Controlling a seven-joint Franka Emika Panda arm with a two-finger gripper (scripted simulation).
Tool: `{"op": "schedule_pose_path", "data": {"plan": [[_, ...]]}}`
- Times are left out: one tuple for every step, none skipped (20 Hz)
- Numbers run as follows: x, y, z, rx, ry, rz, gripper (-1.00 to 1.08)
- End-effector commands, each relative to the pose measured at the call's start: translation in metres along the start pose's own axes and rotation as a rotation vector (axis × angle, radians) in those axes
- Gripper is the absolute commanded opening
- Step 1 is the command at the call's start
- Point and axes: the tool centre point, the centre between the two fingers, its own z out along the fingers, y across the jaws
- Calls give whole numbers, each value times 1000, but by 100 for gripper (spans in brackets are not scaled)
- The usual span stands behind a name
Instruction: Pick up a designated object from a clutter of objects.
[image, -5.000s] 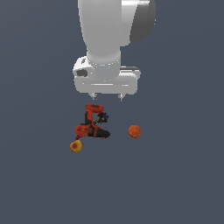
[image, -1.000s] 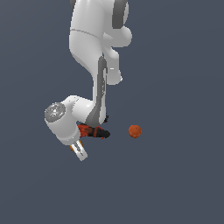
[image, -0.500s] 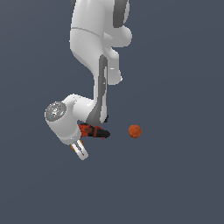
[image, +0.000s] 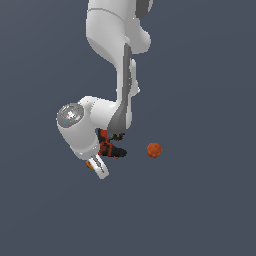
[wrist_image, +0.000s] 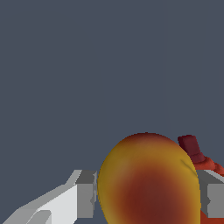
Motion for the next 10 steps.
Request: {"op": "schedule_pose_path", "data": {"plan": [[-12,-11,-22,2,1,-1,-100],[-18,-15,-32,2,1,-1,-100],[-23,-20,-42,2,1,-1,-100],[-29,-25,-52,2,1,-1,-100],[-35,-30,-63,2,1,-1,-100],[-41,-35,-73,1,2,0,-100],[-47,-40,-83,1,2,0,-100],[-53,-45,-94,1,2,0,-100],[-58,-50,-104,1,2,0,-100],[-64,-55,-114,1,3,0,-100]]}}
